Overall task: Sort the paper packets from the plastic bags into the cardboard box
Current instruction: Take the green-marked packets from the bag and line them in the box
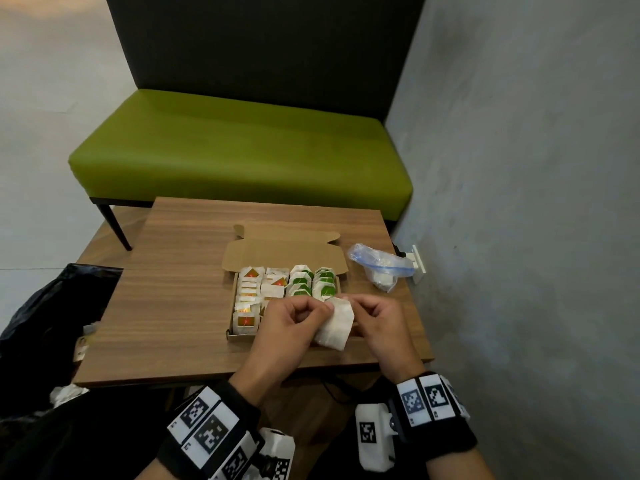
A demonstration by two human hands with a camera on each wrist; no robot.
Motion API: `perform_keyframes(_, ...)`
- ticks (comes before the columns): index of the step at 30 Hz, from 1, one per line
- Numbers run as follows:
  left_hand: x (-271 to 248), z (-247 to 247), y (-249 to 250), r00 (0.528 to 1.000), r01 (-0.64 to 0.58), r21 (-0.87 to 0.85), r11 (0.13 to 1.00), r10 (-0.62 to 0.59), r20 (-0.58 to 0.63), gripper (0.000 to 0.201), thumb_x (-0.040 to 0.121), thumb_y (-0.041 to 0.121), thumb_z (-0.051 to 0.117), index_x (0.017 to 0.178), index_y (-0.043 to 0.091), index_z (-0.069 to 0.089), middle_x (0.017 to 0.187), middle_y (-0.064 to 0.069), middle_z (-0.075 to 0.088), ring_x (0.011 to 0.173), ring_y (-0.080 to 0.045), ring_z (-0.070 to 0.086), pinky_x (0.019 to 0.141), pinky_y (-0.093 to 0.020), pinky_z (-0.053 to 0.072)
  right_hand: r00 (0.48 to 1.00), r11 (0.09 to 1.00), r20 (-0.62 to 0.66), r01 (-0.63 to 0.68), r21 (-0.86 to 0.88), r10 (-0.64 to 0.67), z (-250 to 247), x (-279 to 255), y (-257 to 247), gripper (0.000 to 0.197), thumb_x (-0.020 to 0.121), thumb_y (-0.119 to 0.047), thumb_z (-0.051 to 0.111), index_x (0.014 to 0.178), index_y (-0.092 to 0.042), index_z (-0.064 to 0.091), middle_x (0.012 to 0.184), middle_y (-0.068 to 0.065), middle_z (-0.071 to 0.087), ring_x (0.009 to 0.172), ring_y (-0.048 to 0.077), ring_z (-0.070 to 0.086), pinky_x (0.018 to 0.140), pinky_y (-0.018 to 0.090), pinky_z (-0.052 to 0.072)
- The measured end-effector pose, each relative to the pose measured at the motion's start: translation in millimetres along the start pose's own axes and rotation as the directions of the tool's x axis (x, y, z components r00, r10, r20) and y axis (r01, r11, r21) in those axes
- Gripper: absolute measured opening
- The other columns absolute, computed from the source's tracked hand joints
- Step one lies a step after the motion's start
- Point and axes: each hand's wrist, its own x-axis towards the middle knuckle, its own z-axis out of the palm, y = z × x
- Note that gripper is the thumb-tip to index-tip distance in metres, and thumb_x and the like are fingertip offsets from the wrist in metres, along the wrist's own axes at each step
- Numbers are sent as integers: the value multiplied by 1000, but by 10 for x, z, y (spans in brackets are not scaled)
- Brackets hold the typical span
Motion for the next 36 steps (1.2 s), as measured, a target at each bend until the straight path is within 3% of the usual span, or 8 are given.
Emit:
perform_keyframes(4, -18, 32, -35, 1000, -5, 77, 997, 5, -4, 20, 92, 14, 66, 78, 2, 73, 78, -20, 70, 68, -12, 61, 63, -25, 49, 996, 984, -39, -72, 164, 79, 103, 15, -94, 23, 86, 0, 69, 106, -11, 71, 93, 14, 77, 82, 23, 73, 70, 35, 60)
perform_keyframes(8, -13, 34, -83, 999, 2, 142, 990, 3, -39, 19, 91, 13, 67, 77, 3, 73, 77, -21, 69, 66, -14, 61, 61, -26, 51, 974, 936, -40, -203, 288, 224, 105, 44, -168, 15, 86, -3, 70, 102, -3, 70, 93, 19, 76, 79, 24, 73, 68, 33, 59)
perform_keyframes(12, 11, 31, -115, 997, 27, 170, 985, -13, -81, 21, 91, 13, 67, 74, 2, 71, 74, -23, 68, 63, -19, 62, 58, -33, 54, 984, 951, 0, -170, 260, 176, 64, 39, -184, 15, 88, -4, 68, 103, -3, 67, 95, 17, 76, 81, 25, 73, 64, 30, 57)
perform_keyframes(15, 39, 32, -128, 994, 77, 137, 988, -66, -84, 24, 91, 14, 67, 72, -1, 69, 74, -25, 68, 60, -23, 62, 57, -35, 53, 997, 983, 68, -43, 176, 32, 23, -3, -185, 15, 87, 8, 63, 98, 0, 69, 100, 15, 76, 91, 24, 73, 73, 32, 60)
perform_keyframes(18, 45, 21, -139, 988, 142, 33, 989, -140, -67, 28, 93, 15, 65, 78, -8, 67, 79, -25, 69, 64, -20, 61, 55, -31, 51, 990, 996, 137, 10, 89, -23, -24, -38, -143, 18, 84, 15, 61, 91, 2, 73, 104, 12, 76, 103, 21, 71, 84, 35, 59)
perform_keyframes(23, 23, 6, -132, 974, 224, -121, 967, -227, -12, 28, 97, 18, 58, 95, -9, 69, 87, -18, 71, 69, -17, 63, 55, -26, 52, 988, 999, 155, 30, -25, -25, -56, -28, -118, 22, 84, 14, 63, 89, -2, 78, 96, 10, 77, 96, 23, 72, 85, 34, 59)
perform_keyframes(29, 28, 3, -116, 978, 207, -145, 968, -210, -7, 25, 98, 21, 58, 96, 1, 73, 87, -17, 73, 71, -22, 66, 60, -31, 56, 980, 990, 196, 67, -127, -41, -42, 26, -149, 22, 88, 8, 64, 90, -9, 78, 93, 6, 78, 90, 17, 73, 77, 26, 58)
perform_keyframes(36, 36, -84, -196, 998, 22, 88, 996, -17, -59, 10, 91, 10, 66, 97, 6, 73, 88, -9, 75, 80, -16, 71, 64, -22, 58, 991, 989, 134, 33, -144, -13, -56, 167, -108, 34, 82, -1, 75, 113, -15, 71, 93, 10, 75, 83, 23, 72, 79, 38, 61)
